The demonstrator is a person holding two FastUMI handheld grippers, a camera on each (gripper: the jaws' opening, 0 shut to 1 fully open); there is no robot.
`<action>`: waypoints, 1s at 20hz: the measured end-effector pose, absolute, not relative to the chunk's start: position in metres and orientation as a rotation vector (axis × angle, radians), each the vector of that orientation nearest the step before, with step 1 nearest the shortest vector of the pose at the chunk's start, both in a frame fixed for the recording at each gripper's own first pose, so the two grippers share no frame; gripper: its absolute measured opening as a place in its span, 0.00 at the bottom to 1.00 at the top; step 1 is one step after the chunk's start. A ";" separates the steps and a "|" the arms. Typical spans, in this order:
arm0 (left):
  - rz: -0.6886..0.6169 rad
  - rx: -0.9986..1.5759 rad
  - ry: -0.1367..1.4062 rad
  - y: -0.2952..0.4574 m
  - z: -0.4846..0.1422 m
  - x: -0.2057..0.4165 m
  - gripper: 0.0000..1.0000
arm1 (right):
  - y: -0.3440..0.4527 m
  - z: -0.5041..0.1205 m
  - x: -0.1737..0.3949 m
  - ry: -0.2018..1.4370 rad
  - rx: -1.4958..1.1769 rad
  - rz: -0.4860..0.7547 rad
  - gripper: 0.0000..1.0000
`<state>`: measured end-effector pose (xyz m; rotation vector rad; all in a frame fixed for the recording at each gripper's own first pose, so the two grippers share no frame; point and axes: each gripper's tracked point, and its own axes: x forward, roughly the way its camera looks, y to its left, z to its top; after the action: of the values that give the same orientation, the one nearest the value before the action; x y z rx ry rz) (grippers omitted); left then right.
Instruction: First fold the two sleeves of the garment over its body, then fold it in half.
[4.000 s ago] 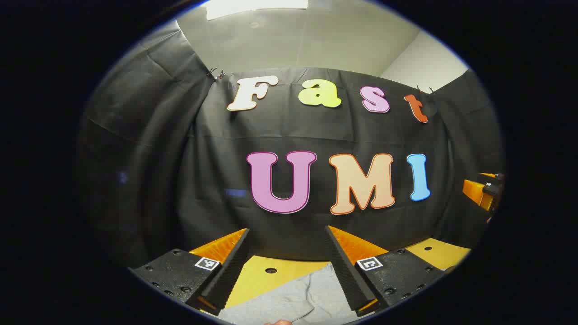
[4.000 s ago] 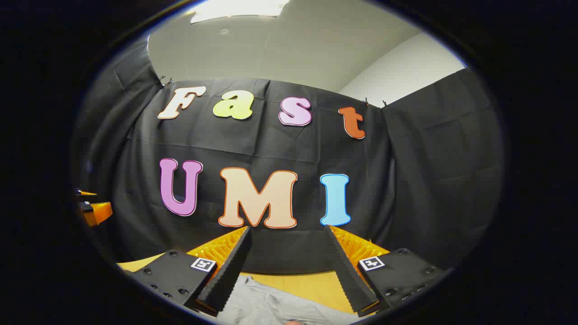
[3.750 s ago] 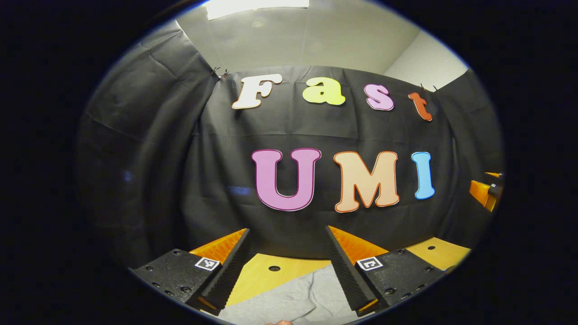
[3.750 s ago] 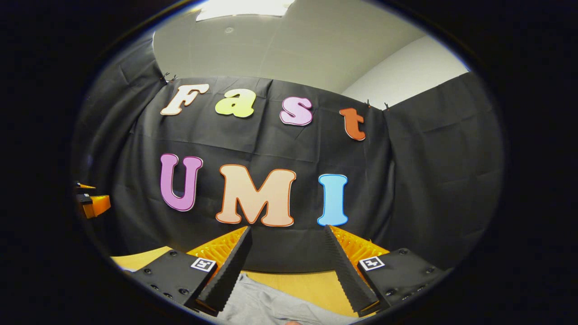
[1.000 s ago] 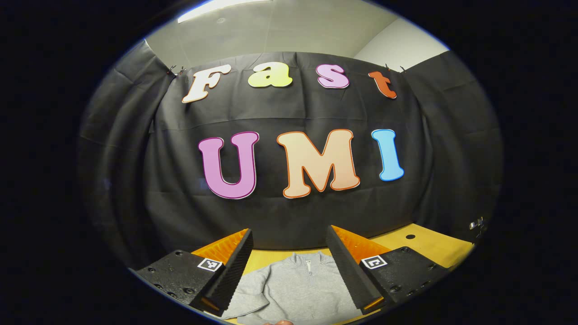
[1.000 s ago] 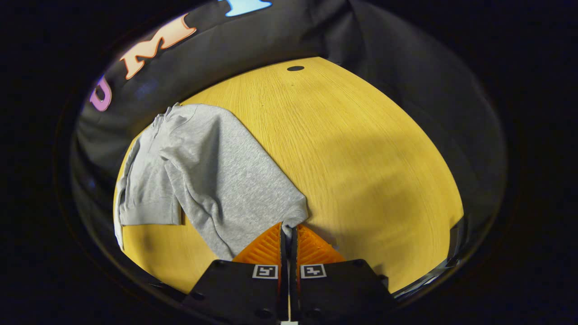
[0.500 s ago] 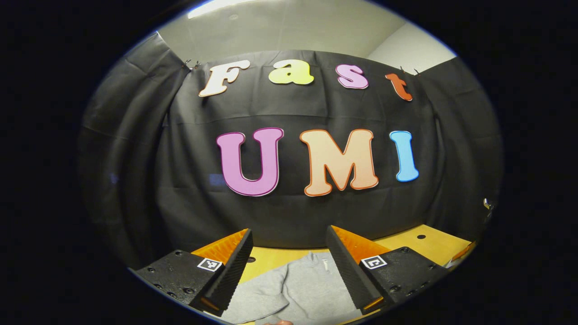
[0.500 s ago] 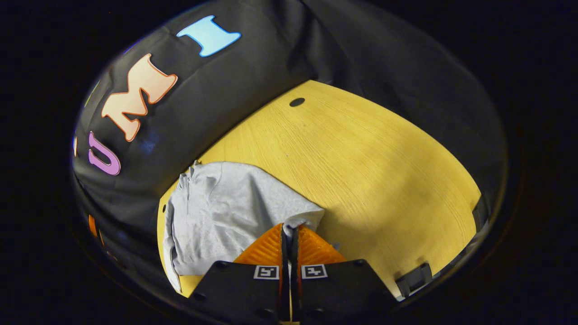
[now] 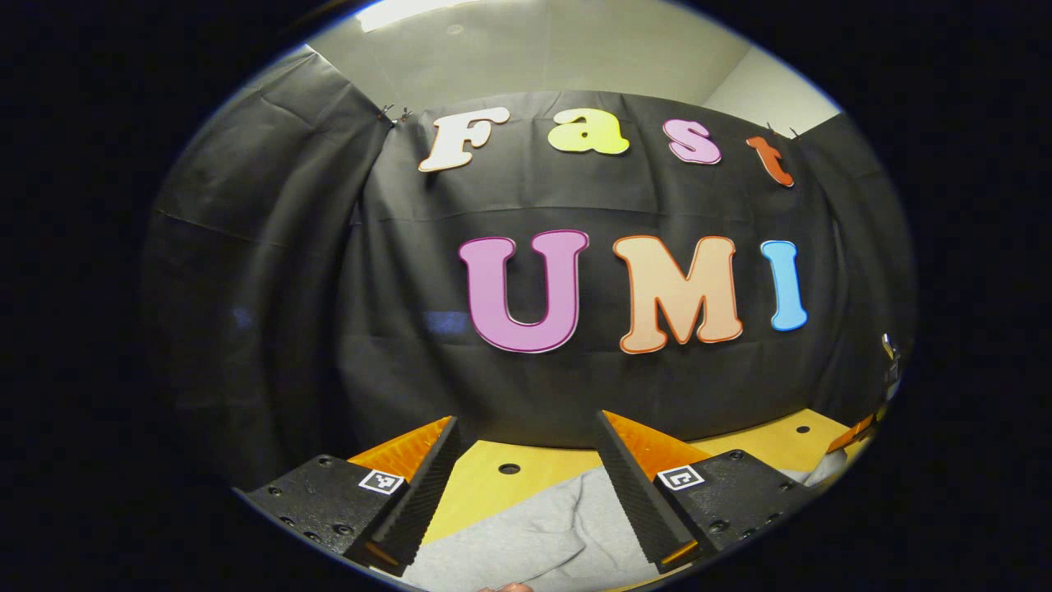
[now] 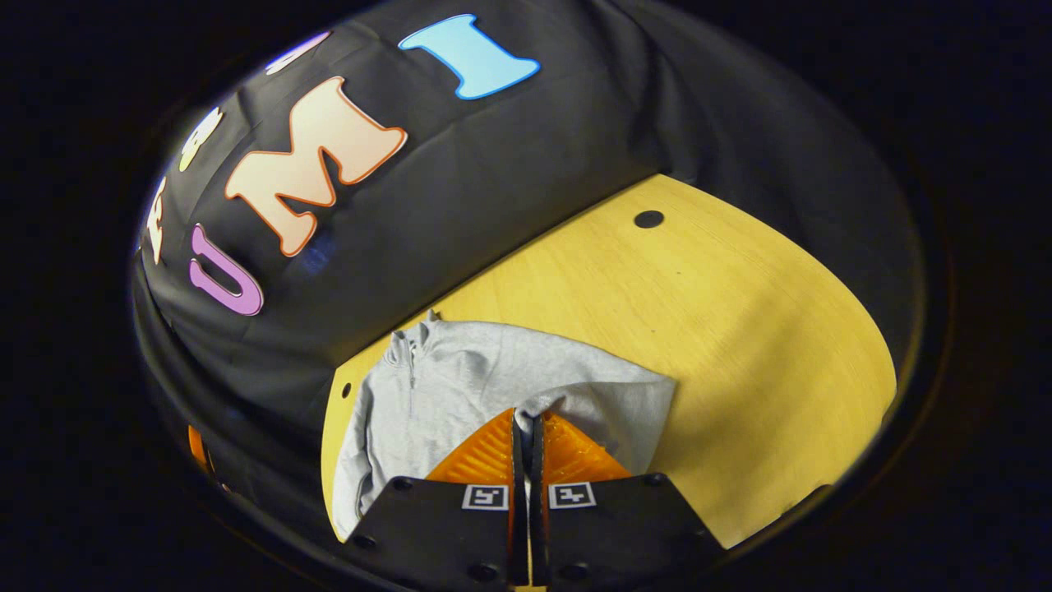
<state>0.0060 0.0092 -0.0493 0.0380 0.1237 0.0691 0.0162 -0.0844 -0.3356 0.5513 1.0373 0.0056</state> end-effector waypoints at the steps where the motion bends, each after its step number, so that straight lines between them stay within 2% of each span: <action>1: 0.084 0.042 0.124 0.018 -0.049 0.004 0.95 | -0.075 -0.334 0.024 1.032 0.547 0.018 0.04; 6: 0.163 0.048 0.118 0.062 -0.044 -0.006 0.95 | -0.013 -0.327 0.059 1.010 0.538 0.101 0.04; 7: 0.180 0.048 0.120 0.072 -0.044 -0.009 0.99 | 0.001 -0.327 0.064 1.008 0.534 0.120 0.04; 8: 0.196 0.048 0.121 0.082 -0.044 -0.012 0.96 | 0.015 -0.324 0.071 1.002 0.529 0.137 0.04; 13: 0.271 0.054 0.128 0.124 -0.046 -0.027 0.95 | 0.087 -0.323 0.093 0.984 0.482 0.223 0.04; 14: 0.283 0.054 0.130 0.131 -0.047 -0.030 1.00 | 0.102 -0.322 0.097 0.982 0.485 0.239 0.04; 19: 0.328 0.053 0.138 0.162 -0.051 -0.040 1.00 | 0.167 -0.331 0.110 0.991 0.446 0.298 0.01; 20: 0.338 0.056 0.139 0.169 -0.052 -0.043 0.95 | 0.179 -0.334 0.110 1.001 0.430 0.309 0.04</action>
<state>-0.0429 0.1693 -0.0518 0.0562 0.1391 0.3381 0.1103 0.1795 -0.3344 0.4299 1.0012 0.3093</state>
